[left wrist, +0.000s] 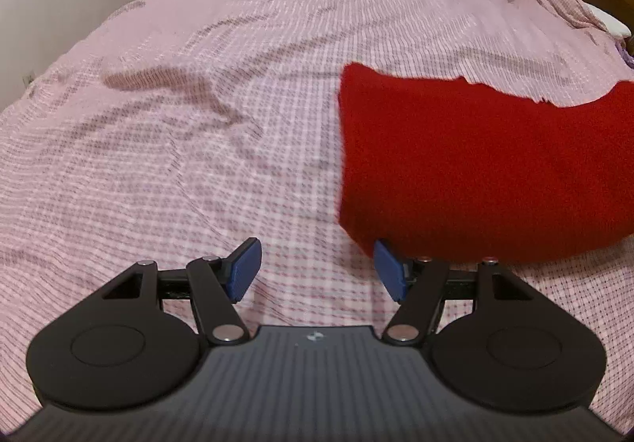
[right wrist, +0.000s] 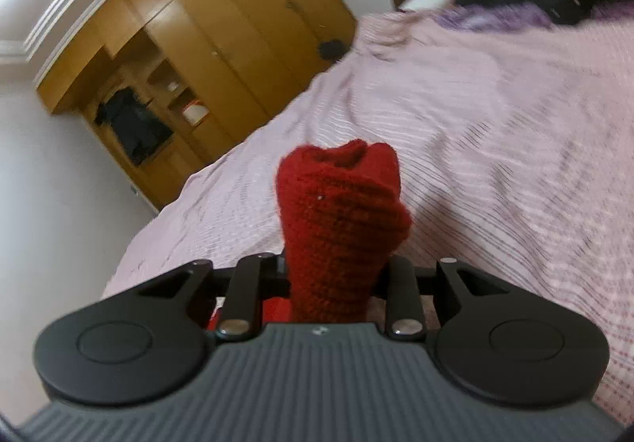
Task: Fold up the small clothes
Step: 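Grasp the end of the folded red cardigan with the right gripper and lift it, then fold the held end over onto the cardigan with the right gripper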
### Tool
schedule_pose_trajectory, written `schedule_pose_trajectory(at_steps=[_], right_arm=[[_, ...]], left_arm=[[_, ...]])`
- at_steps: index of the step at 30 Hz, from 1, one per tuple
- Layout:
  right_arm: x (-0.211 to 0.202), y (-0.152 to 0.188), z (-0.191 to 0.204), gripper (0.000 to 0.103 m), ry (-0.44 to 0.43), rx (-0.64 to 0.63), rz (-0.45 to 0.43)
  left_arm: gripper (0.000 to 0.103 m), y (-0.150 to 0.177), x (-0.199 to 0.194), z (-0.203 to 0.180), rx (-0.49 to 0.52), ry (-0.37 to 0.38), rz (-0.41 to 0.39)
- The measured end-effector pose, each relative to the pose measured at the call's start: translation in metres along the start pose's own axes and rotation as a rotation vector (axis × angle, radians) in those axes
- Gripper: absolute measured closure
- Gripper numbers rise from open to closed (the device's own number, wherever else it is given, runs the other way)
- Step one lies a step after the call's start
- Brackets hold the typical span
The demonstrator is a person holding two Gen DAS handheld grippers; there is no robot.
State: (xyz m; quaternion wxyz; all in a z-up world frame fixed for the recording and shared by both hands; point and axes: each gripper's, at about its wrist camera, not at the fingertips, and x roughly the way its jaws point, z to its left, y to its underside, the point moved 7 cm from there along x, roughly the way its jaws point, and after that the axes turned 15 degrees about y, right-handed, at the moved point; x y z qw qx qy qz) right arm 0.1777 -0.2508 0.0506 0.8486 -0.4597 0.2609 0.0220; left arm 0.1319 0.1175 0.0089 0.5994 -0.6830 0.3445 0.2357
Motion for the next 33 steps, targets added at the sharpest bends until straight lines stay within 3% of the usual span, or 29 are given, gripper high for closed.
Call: schedule_pose_trajectory(at_steps=[11, 19, 22, 25, 33], right_arm=[[-0.012, 0.017, 0.093, 0.074, -0.050, -0.286, -0.082], [-0.001, 0.092, 0.160, 0.074, -0.081, -0.584, -0.063], [0.005, 0.123, 0.171, 0.074, -0.081, -0.691, -0.038], [0.003, 0.142, 0.178, 0.073, -0.071, -0.797, -0.068], [-0.002, 0.141, 0.188, 0.073, -0.059, -0.877, -0.082]], left_arm=[[0.033, -0.017, -0.014, 0.045, -0.057, 0.001, -0.025], [0.033, -0.003, -0.016, 0.077, -0.128, -0.006, -0.012], [0.033, 0.002, -0.019, 0.088, -0.147, -0.007, -0.013], [0.033, 0.006, -0.021, 0.095, -0.157, -0.007, -0.012], [0.033, 0.019, -0.020, 0.109, -0.190, 0.001, -0.002]])
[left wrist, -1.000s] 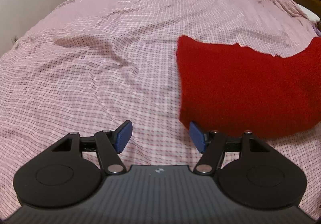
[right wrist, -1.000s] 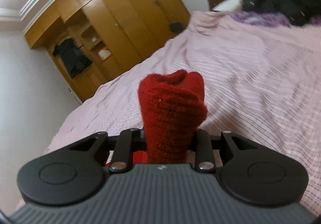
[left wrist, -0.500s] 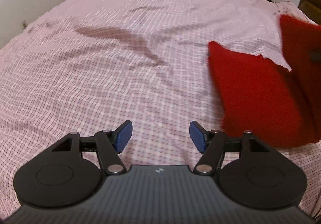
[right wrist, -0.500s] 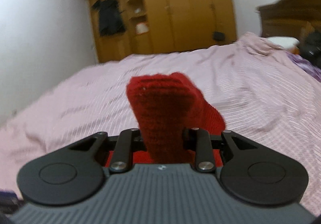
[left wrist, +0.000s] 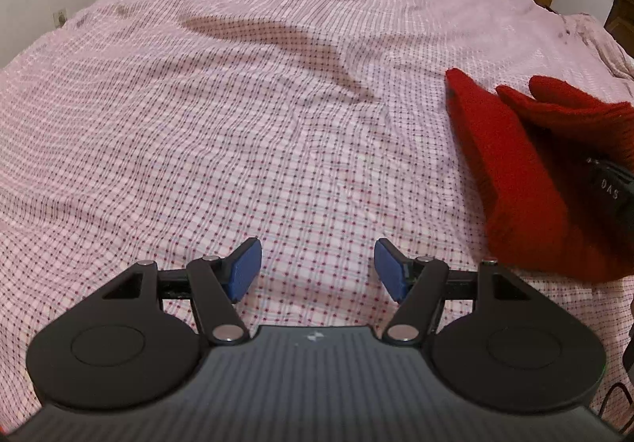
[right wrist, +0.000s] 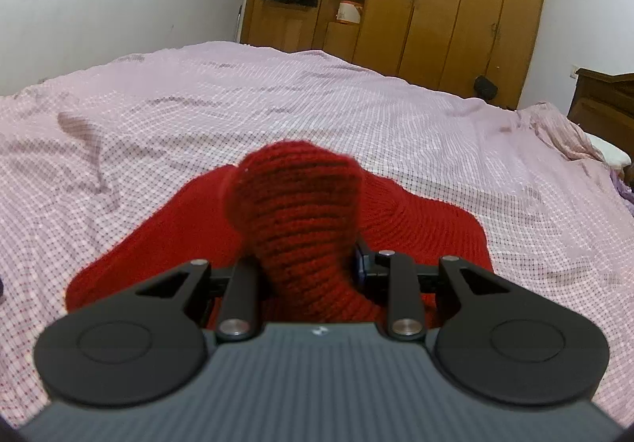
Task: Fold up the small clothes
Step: 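Fold the held end over onto the cardigan with the right gripper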
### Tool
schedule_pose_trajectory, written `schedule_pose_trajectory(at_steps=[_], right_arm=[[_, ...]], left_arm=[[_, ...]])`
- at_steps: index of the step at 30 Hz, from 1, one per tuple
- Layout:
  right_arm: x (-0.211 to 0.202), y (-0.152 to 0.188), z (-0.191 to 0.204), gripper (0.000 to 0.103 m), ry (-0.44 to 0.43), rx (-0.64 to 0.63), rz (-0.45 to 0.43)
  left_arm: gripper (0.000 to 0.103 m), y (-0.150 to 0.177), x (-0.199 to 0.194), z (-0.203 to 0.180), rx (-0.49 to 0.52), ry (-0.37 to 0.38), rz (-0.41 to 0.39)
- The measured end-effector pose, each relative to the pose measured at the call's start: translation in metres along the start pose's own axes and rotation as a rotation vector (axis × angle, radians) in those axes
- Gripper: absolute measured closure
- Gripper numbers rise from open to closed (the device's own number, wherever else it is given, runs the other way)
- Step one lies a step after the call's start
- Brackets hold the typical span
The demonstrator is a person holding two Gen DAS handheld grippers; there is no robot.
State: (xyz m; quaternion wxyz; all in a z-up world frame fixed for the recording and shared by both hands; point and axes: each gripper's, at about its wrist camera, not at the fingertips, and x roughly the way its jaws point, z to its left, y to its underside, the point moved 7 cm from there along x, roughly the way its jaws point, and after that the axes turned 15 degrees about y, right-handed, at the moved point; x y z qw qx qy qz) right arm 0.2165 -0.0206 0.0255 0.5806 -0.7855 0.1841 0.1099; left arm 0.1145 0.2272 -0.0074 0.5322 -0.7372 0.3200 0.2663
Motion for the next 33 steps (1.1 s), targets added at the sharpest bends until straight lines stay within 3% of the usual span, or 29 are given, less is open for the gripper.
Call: schedule_pose_trajectory(at_steps=[7, 12, 16, 22, 33], right_arm=[[-0.023, -0.020, 0.011, 0.073, 0.019, -0.008, -0.087], [-0.017, 0.012, 0.054, 0.073, -0.003, -0.151, -0.061], [-0.025, 0.020, 0.072, 0.071, 0.053, -0.243, -0.109], [-0.046, 0.014, 0.053, 0.050, -0.044, -0.097, -0.062], [-0.106, 0.005, 0.001, 0.045, -0.202, 0.120, -0.065]], left_arm=[[0.033, -0.003, -0.010, 0.011, 0.012, -0.003, -0.021], [0.033, -0.007, -0.012, 0.019, 0.008, -0.005, -0.024], [0.033, -0.007, -0.008, 0.021, 0.010, -0.008, -0.010], [0.033, -0.006, -0.003, 0.014, 0.041, -0.013, 0.006], [0.033, -0.023, -0.016, -0.020, 0.088, 0.020, -0.027]])
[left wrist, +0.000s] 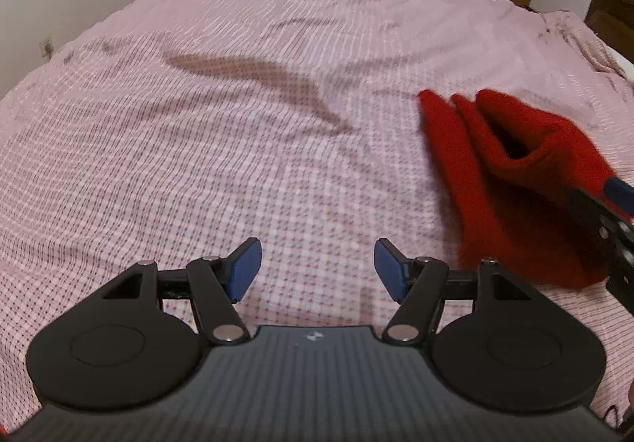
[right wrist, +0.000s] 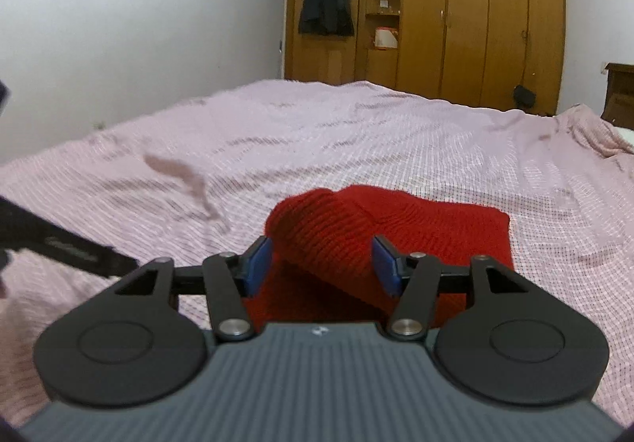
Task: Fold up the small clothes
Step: 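Fold the held end over onto the cardigan with the right gripper, then lay the folded end down and open the right gripper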
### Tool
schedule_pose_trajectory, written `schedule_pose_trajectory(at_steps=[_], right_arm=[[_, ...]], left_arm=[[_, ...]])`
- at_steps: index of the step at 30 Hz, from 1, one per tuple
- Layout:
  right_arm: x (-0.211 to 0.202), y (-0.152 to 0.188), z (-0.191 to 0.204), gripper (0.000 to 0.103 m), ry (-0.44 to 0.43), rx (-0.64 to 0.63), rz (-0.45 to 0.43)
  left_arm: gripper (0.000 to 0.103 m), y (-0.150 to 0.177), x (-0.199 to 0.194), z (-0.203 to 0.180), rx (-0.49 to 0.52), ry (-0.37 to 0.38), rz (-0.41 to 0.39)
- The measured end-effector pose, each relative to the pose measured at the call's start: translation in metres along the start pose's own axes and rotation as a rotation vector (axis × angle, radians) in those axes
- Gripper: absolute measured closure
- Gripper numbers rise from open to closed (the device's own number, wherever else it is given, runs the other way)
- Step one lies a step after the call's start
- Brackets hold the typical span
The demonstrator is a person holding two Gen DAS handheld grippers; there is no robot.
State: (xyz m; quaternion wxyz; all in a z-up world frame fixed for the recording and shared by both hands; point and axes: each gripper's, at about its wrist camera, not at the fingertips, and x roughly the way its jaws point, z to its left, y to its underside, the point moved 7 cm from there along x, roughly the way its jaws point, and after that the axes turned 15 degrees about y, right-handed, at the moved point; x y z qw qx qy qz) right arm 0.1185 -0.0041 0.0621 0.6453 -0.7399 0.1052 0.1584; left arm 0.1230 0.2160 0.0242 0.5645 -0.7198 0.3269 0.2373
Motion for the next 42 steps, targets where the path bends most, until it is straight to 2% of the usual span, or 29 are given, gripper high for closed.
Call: schedule_pose_trajectory(at_steps=[5, 9, 13, 20, 24, 26, 31, 33, 36, 38, 40, 42], right_arm=[[-0.014, -0.007, -0.030, 0.045, -0.029, 0.092, 0.018], [-0.017, -0.010, -0.062, 0.045, -0.038, 0.196, 0.031], [-0.001, -0.006, -0.090, 0.045, 0.039, 0.242, 0.054], [0.046, 0.017, -0.149, 0.045, 0.211, 0.405, 0.198], [0.084, 0.034, -0.177, 0.045, 0.233, 0.502, 0.302], [0.101, 0.040, -0.182, 0.045, 0.233, 0.518, 0.327], [0.140, 0.052, -0.179, 0.045, 0.173, 0.511, 0.384], [0.146, 0.057, -0.177, 0.045, 0.168, 0.506, 0.385], [0.144, 0.054, -0.175, 0.049, 0.088, 0.550, 0.369], [0.141, 0.047, -0.169, 0.057, 0.041, 0.537, 0.348], [0.132, 0.035, -0.157, 0.059, -0.001, 0.489, 0.314], [0.125, 0.023, -0.143, 0.059, -0.024, 0.432, 0.280]], left_arm=[[0.033, -0.015, -0.005, -0.022, 0.020, 0.041, -0.025], [0.033, -0.032, -0.002, -0.041, 0.000, 0.122, -0.039], [0.033, -0.059, 0.010, -0.065, -0.017, 0.197, -0.050], [0.033, -0.092, 0.056, -0.114, 0.013, 0.263, -0.011], [0.033, -0.098, 0.088, -0.133, 0.002, 0.296, 0.027], [0.033, -0.095, 0.102, -0.140, -0.010, 0.324, 0.056], [0.033, -0.079, 0.125, -0.141, -0.075, 0.380, 0.089], [0.054, -0.074, 0.127, -0.142, -0.083, 0.426, 0.079], [0.065, -0.070, 0.115, -0.142, -0.042, 0.434, 0.038], [0.070, -0.068, 0.101, -0.137, -0.044, 0.443, 0.005], [0.071, -0.065, 0.082, -0.132, -0.047, 0.444, -0.035], [0.071, -0.061, 0.063, -0.123, -0.032, 0.410, -0.084]])
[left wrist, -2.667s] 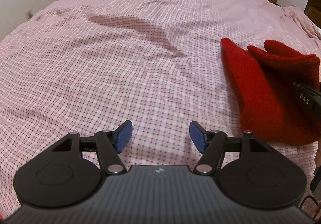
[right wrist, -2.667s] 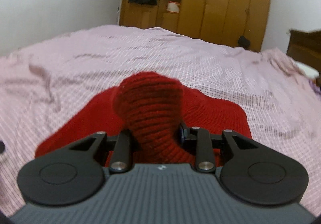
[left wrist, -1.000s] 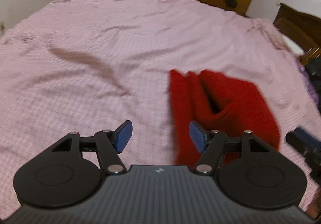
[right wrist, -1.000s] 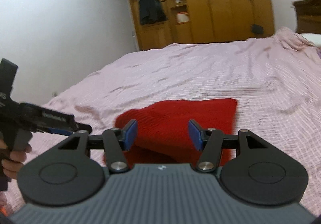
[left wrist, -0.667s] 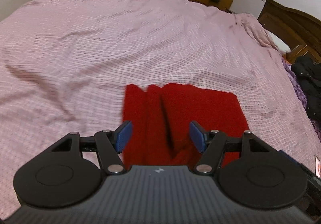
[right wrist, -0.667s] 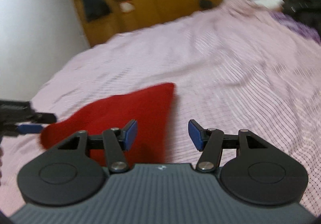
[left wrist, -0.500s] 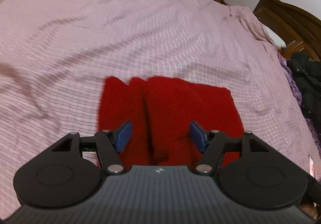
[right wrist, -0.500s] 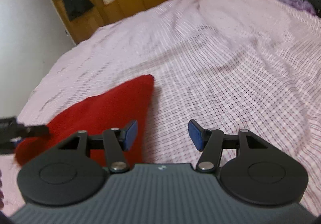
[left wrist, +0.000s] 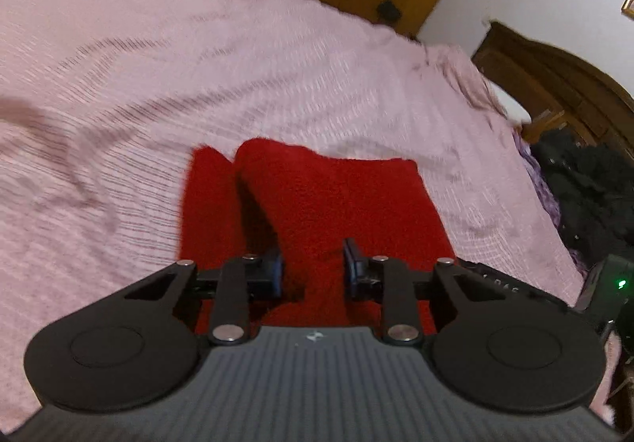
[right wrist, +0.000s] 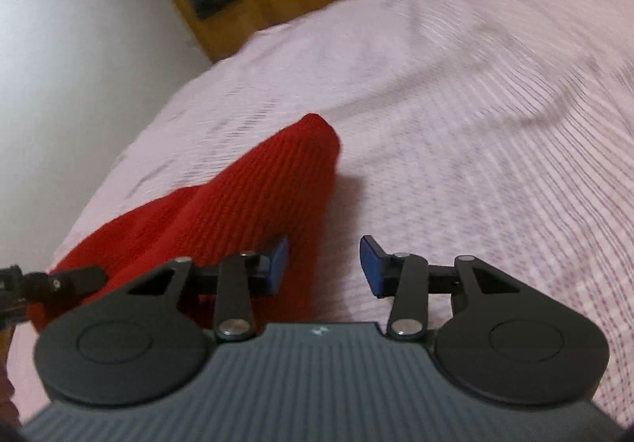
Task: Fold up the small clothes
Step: 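Lay the folded end down and open the right gripper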
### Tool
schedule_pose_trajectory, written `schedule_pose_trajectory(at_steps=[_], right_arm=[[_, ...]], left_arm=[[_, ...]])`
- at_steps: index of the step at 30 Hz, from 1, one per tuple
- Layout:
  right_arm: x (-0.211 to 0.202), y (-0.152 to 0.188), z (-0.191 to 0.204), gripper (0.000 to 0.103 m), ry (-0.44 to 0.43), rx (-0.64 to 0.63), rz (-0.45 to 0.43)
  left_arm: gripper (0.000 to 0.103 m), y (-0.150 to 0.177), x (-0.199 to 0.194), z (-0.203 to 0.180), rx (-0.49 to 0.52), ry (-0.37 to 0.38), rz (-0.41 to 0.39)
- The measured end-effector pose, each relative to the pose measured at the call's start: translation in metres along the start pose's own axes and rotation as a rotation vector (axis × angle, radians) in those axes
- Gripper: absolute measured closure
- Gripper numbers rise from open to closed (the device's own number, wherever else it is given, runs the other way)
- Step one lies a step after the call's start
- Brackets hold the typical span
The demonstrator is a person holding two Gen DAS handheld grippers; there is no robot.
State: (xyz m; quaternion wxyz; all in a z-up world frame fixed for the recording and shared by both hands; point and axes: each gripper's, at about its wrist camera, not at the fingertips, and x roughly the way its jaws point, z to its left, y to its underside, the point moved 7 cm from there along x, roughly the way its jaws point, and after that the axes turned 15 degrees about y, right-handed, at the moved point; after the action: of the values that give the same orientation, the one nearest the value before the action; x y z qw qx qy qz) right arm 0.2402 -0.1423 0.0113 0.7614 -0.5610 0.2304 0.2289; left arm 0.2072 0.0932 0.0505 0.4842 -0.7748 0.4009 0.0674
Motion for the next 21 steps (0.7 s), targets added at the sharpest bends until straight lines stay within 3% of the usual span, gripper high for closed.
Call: schedule_pose_trajectory(at_steps=[4, 8, 13, 16, 19, 21], right_arm=[[-0.007, 0.004, 0.035, 0.059, 0.009, -0.129, -0.045], [-0.005, 0.011, 0.047, 0.059, 0.086, -0.225, -0.076], [-0.024, 0.006, 0.038, 0.058, 0.095, -0.188, -0.092], [-0.052, 0.002, 0.039, 0.058, 0.009, -0.136, -0.141], [-0.048, 0.012, 0.047, 0.058, -0.051, -0.160, -0.067], [-0.032, 0.023, 0.047, 0.059, -0.033, -0.171, -0.019]], left_arm=[[0.071, 0.009, -0.012, 0.022, -0.003, -0.109, 0.009], [0.065, 0.024, -0.004, 0.047, -0.072, -0.102, 0.046], [0.047, 0.032, -0.011, 0.043, -0.033, -0.134, 0.022], [0.037, 0.034, -0.015, 0.042, -0.008, -0.162, 0.013], [0.036, 0.033, -0.014, 0.045, -0.028, -0.158, 0.010], [0.035, 0.033, -0.014, 0.048, -0.034, -0.160, 0.012]])
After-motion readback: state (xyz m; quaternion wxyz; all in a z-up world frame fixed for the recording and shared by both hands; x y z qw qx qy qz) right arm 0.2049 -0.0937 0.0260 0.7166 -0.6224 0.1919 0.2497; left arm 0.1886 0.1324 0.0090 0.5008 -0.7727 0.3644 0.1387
